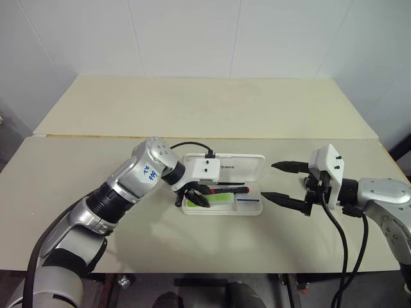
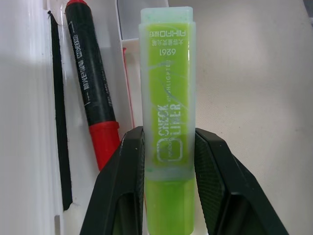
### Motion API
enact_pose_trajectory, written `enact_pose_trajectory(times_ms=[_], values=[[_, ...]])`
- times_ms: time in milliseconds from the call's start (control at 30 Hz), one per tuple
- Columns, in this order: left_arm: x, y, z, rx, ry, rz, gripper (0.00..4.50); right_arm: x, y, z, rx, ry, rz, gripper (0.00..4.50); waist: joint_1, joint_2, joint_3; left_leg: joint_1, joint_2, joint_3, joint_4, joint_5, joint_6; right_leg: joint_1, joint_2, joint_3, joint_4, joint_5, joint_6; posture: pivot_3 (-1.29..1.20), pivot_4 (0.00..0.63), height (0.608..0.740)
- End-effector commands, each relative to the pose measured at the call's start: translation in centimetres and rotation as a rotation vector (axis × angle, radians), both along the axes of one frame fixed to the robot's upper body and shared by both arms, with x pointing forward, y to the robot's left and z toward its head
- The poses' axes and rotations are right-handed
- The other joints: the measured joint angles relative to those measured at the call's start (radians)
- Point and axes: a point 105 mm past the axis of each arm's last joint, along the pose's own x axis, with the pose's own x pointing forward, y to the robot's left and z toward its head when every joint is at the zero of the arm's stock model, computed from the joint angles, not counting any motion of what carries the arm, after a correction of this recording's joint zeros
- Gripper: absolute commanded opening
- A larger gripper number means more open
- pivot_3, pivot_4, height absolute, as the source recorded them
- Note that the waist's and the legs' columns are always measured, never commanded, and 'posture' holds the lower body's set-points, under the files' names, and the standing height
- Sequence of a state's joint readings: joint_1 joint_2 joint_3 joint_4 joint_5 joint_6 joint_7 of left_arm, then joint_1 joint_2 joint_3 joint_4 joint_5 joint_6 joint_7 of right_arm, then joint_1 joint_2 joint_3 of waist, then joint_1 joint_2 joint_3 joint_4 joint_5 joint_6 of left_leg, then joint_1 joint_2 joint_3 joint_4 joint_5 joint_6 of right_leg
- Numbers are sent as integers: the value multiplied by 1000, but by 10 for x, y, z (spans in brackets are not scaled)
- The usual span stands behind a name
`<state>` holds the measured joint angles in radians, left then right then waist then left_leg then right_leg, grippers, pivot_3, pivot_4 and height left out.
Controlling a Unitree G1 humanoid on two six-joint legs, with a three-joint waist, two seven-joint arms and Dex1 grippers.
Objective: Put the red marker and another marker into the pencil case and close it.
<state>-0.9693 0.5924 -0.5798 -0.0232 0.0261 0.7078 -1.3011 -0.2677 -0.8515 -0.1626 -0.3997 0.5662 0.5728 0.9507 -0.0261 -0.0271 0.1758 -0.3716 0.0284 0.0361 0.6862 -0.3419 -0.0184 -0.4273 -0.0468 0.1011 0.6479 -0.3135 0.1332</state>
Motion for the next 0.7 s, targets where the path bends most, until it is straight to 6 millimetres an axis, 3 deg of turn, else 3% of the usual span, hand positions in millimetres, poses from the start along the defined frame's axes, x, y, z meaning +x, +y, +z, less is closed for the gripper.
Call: enact_pose_trajectory(times_ms=[33,233,567,600,700], values=[[2,-1,1,6,-29,-1,1062,-5,2,12,9,-51,8,4500,0,0,0,0,0,0,0,0,0,0,0,0,0,0,0,0,150,740],[9,0,-6,32,-53,14,1062,-5,2,12,14,-55,1,4500,0,0,0,0,0,0,0,0,0,0,0,0,0,0,0,0,150,740],[6,-11,-3,-20,-39,-14,4270,-4,3,13,24,-60,-4,4500,1,0,0,0,0,0,1,0,0,0,1,1,-1,1,1,0,150,740],[4,-13,-2,-29,-35,-32,4461,-4,3,12,24,-61,-3,4500,1,0,0,0,0,1,1,0,0,0,0,1,-1,1,1,0,150,740],[-1,-16,6,-71,-16,-49,4461,-3,4,11,28,-59,-2,4500,1,0,0,0,0,1,1,0,0,0,0,1,-1,1,1,0,150,740]])
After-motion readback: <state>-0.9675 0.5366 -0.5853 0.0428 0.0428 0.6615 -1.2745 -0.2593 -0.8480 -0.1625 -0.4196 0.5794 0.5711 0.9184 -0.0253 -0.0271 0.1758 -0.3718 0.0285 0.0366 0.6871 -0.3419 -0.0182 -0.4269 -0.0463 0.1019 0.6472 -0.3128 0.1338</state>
